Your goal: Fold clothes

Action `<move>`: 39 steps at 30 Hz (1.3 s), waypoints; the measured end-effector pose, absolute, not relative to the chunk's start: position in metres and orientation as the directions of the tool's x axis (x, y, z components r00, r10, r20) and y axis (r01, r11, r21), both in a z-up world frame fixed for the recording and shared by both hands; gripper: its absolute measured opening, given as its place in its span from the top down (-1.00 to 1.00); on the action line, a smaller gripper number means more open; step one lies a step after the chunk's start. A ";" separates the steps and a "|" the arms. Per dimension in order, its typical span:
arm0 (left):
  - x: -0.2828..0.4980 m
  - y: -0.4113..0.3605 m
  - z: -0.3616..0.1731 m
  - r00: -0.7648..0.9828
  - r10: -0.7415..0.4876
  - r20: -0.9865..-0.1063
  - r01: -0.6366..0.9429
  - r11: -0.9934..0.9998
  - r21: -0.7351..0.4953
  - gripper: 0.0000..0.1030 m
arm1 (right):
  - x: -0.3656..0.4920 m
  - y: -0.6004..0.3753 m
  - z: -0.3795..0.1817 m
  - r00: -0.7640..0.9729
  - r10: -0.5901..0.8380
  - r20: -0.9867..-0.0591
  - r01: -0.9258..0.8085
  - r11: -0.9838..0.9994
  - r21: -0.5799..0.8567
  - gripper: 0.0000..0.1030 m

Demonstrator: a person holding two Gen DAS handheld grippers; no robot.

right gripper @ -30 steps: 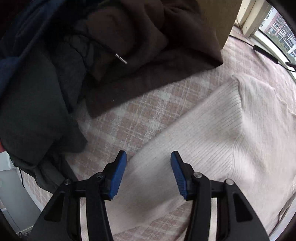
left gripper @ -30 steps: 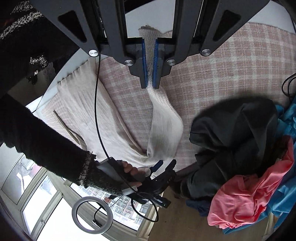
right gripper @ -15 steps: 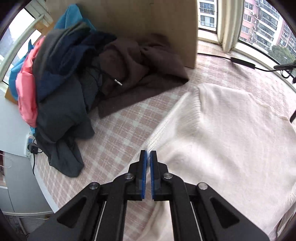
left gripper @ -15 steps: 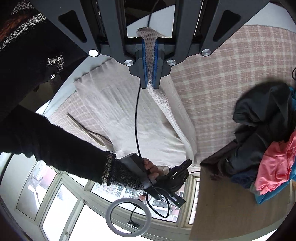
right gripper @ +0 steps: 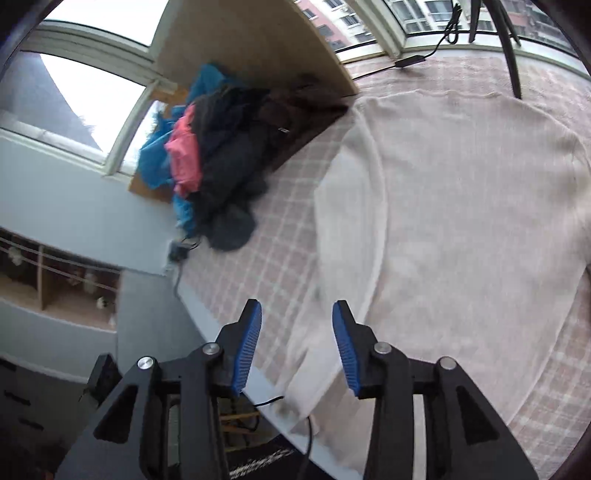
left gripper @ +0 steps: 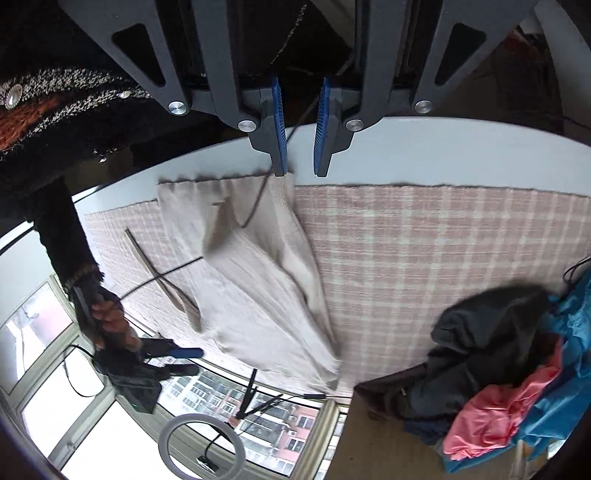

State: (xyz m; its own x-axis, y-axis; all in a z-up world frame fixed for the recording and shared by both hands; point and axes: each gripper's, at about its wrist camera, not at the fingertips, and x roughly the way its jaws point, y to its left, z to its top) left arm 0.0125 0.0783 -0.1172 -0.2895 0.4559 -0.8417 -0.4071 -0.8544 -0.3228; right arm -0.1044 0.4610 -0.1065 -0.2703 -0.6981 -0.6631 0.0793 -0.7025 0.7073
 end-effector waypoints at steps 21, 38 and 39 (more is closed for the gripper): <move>-0.046 0.212 -0.227 -0.150 0.506 -0.849 -0.404 -0.816 -0.414 0.55 | -0.130 0.378 -0.191 -0.322 -0.365 -0.874 0.240 -0.924 0.298 0.23; -0.037 0.251 -0.247 -0.077 0.586 -0.807 -0.376 -0.767 -0.520 0.91 | -0.291 0.315 -0.237 -0.244 -0.094 -0.965 0.300 -0.954 0.017 0.66; -0.037 0.245 -0.241 -0.091 0.592 -0.801 -0.371 -0.766 -0.525 0.91 | -0.292 0.318 -0.235 -0.243 -0.110 -0.964 0.295 -0.955 0.034 0.78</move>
State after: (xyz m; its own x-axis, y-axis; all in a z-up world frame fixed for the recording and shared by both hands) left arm -0.0368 0.2446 -0.2410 -0.0908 0.5924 -0.8005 -0.3714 -0.7660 -0.5247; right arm -0.2921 0.3181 -0.2350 -0.2428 -0.1098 -0.9638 0.2948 -0.9549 0.0345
